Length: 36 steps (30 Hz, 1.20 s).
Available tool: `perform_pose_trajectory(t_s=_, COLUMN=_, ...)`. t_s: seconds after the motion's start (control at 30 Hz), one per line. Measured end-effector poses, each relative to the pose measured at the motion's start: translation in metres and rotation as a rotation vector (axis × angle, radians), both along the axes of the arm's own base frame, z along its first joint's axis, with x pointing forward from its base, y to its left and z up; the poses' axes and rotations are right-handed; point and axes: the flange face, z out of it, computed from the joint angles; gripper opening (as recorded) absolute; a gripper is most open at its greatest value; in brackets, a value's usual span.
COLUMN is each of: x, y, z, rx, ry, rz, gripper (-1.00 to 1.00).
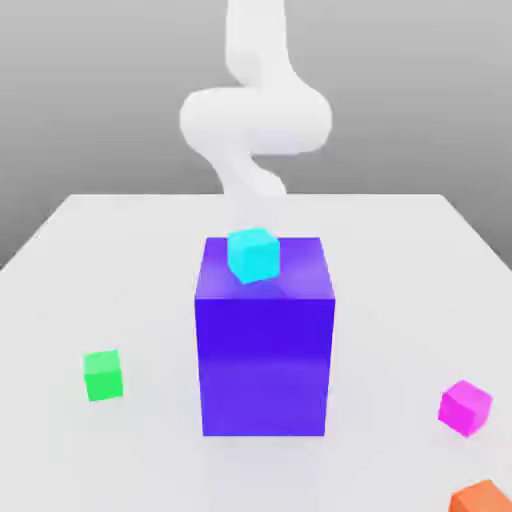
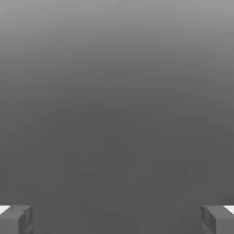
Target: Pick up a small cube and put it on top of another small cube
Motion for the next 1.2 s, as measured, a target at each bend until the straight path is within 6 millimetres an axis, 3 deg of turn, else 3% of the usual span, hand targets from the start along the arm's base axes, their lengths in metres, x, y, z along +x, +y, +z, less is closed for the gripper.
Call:
perform_pose_trajectory(t_s=0.2, x=0.056, y=0.071, z=-0.109, rx=-0.032, ry=0.175, rz=0.146, gripper=0.00)
perform_pose_trajectory(t_s=0.4, x=0.070, y=0.146, z=-0.225, rx=-0.083, ry=0.341, rz=0.288, gripper=0.00)
perform_pose_trajectory(t_s=0.53, x=0.057, y=0.192, z=-0.305, rx=-0.129, ry=0.450, rz=0.382, gripper=0.00)
perform_pose_trajectory(t_s=0.67, x=0.022, y=0.240, z=-0.383, rx=-0.188, ry=0.555, rz=0.497, gripper=0.00)
perform_pose_trajectory(t_s=0.83, x=-0.023, y=0.262, z=-0.473, rx=-0.254, ry=0.676, rz=0.581, gripper=0.00)
perform_pose_trajectory(t_s=1.0, x=-0.029, y=0.265, z=-0.536, rx=-0.262, ry=0.690, rz=0.592, gripper=0.00)
perform_pose_trajectory(t_s=1.03, x=-0.030, y=0.265, z=-0.542, rx=-0.262, ry=0.690, rz=0.592, gripper=-1.00)
perform_pose_trajectory(t_s=1.2, x=-0.030, y=0.265, z=-0.542, rx=-0.262, ry=0.690, rz=0.592, gripper=-1.00)
